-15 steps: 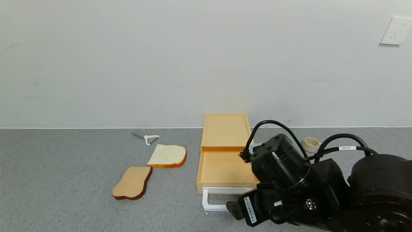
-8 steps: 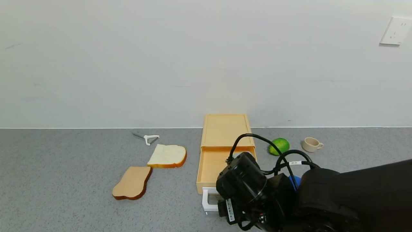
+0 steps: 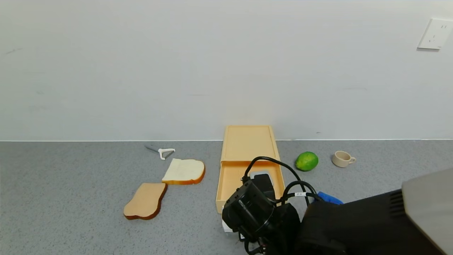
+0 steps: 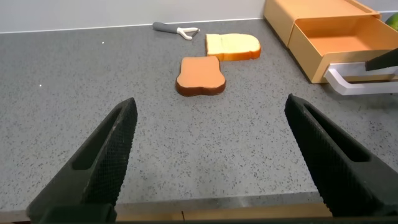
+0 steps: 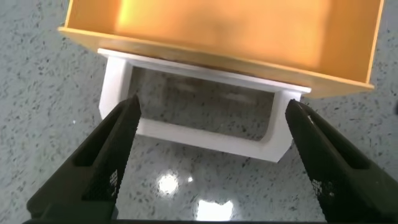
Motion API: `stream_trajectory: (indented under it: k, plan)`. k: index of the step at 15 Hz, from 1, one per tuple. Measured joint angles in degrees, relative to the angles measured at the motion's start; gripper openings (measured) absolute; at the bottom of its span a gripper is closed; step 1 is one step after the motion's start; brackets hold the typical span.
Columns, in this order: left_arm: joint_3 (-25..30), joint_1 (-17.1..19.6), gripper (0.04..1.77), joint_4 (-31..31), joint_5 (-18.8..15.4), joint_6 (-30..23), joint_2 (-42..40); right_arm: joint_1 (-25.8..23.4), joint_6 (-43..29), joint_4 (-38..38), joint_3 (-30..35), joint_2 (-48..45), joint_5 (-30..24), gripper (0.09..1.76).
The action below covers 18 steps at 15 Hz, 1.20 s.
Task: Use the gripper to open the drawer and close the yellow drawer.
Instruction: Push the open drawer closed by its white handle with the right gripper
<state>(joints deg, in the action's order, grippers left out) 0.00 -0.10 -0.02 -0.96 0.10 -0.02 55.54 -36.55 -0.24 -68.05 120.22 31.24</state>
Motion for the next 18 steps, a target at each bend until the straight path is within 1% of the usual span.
stream_trajectory:
  k: [2,8,18]
  plan:
    - [0.0,0.0,1.72,-0.02,0.0,0.0,0.0,0.63,-1.32,-0.94,0.07,1.0,1.11,1.71]
    - [0.0,0.0,1.72,-0.02,0.0,0.0,0.0,0.99,-3.3,-1.16,-0.67,3.12,1.16,1.71]
    - [0.0,0.0,1.72,-0.02,0.0,0.0,0.0,-0.26,-3.19,-1.01,-3.84,5.33,1.17,1.71]
